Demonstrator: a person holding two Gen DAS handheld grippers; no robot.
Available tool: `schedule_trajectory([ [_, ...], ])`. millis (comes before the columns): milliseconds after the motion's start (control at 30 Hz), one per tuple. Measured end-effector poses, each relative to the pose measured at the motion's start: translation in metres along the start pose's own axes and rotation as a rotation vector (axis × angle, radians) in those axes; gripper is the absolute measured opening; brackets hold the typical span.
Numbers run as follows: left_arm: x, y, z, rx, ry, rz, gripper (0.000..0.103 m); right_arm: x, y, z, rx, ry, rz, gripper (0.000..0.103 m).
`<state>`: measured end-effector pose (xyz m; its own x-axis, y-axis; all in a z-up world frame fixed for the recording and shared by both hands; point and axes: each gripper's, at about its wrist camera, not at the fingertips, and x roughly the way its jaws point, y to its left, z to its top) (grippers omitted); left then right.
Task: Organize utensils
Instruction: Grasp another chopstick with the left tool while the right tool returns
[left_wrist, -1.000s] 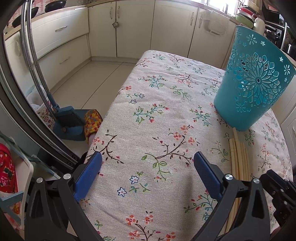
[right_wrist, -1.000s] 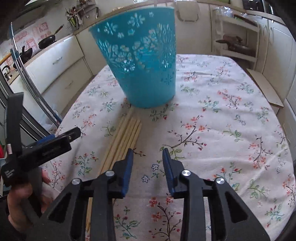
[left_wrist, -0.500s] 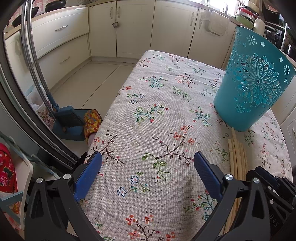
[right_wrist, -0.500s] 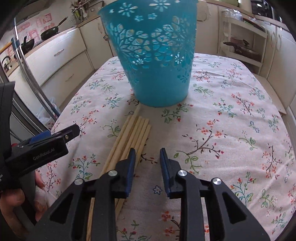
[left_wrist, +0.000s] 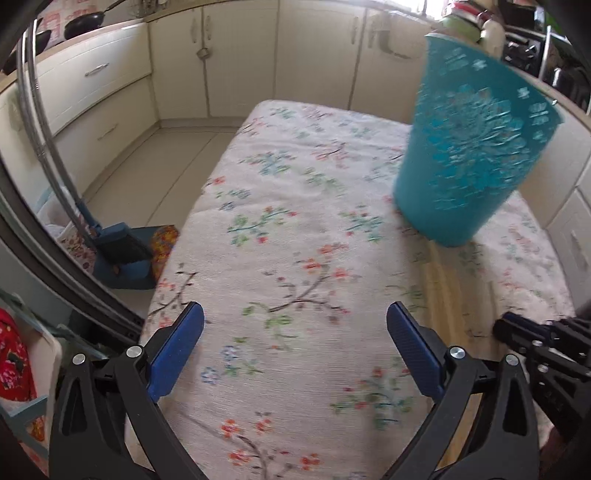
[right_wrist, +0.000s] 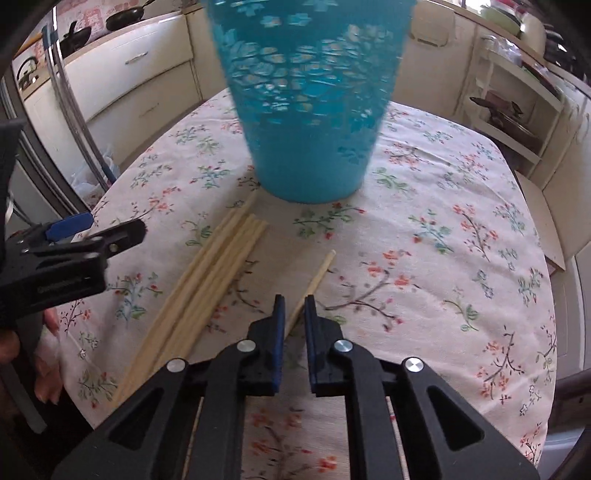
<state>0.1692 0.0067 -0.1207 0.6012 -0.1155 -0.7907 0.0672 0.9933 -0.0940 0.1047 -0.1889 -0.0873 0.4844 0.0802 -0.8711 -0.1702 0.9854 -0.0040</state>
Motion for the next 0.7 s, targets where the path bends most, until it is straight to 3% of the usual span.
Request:
schedule_trajectory([
  [133, 0.002, -0.029, 0.006, 0.105, -0.001, 0.021, 0.095, -0.002, -0.016, -0.001, 0.096, -0.013, 0.057, 0.011],
  [400, 0.019, -0.063, 0.006, 0.206, 0.049, 0.068, 0.095, -0.002, -0.021, 0.001, 0.129, -0.009, 0.097, 0.011],
  [700, 0.027, -0.064, 0.006, 0.2, 0.067, 0.08, 0.091, 0.0, -0.024, -0.001, 0.131, -0.003, 0.113, 0.011],
])
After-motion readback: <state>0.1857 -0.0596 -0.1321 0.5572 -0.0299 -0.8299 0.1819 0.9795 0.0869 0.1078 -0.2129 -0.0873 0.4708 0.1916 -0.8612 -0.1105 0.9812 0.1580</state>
